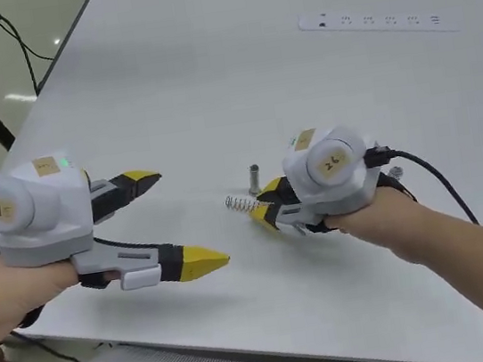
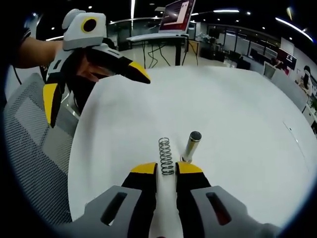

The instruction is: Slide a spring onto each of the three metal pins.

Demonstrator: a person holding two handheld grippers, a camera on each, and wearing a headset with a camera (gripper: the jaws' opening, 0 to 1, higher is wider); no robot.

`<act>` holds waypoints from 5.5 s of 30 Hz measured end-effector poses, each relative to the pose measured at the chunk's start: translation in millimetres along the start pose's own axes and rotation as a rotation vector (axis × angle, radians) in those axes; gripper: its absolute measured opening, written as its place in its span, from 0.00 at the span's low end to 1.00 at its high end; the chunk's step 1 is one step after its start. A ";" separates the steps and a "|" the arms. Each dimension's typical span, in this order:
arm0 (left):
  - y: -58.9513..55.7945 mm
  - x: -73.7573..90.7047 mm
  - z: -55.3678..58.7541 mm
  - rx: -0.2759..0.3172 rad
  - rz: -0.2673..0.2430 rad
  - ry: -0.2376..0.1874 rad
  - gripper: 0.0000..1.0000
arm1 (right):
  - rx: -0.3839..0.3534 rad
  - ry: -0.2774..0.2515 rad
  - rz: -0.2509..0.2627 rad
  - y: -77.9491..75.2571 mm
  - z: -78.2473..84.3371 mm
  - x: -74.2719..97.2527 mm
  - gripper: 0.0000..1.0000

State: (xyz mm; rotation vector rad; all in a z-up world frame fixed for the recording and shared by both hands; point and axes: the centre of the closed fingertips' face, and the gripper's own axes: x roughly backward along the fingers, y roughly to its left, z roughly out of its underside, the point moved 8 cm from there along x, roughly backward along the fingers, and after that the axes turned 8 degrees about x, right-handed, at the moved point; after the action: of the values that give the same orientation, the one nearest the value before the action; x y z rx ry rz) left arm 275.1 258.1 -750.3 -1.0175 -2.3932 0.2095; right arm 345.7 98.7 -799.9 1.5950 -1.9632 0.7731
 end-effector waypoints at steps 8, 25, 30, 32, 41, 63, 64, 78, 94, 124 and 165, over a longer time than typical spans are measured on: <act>0.3 -0.6 -0.2 0.003 0.000 0.002 0.93 | -0.017 -0.015 0.000 -0.2 7.0 -2.2 0.09; -8.3 -6.8 -0.2 -0.002 0.020 0.005 0.92 | 0.045 -0.042 -0.037 6.3 -0.5 20.6 0.07; -13.4 -11.3 -1.2 -0.007 0.039 0.010 0.92 | 0.070 -0.050 -0.043 7.3 0.4 35.7 0.07; -14.3 -12.8 -1.7 -0.008 0.046 0.013 0.91 | 0.074 -0.053 -0.043 7.6 1.9 41.5 0.07; -21.1 -22.5 0.2 -0.011 0.098 0.037 0.88 | 0.121 -0.045 -0.046 7.7 12.2 64.4 0.07; -44.7 -52.3 -3.7 -0.049 0.230 0.077 0.73 | 0.277 -0.087 -0.112 15.7 21.7 101.7 0.07; -45.9 -53.5 -4.5 -0.050 0.236 0.076 0.72 | 0.277 -0.088 -0.114 16.5 22.4 102.6 0.07; -63.8 -76.7 -13.8 -0.094 0.340 0.070 0.35 | 0.297 -0.101 -0.116 20.7 22.0 113.9 0.07; -68.9 -84.8 -18.8 -0.121 0.385 0.059 0.12 | 0.308 -0.127 -0.127 23.9 14.9 121.1 0.07; -77.7 -81.9 -22.7 -0.165 0.476 0.100 0.03 | 0.201 -0.126 -0.131 26.2 22.1 128.6 0.11; -71.2 -89.4 -22.8 -0.249 0.417 0.135 0.03 | 0.232 -0.246 -0.139 26.7 -29.6 129.9 0.07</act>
State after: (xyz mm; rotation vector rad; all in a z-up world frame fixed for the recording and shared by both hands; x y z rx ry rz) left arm 294.2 143.4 -743.5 -1.5899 -2.0990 -0.0130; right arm 294.8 32.3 -692.8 2.0254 -1.9579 0.8054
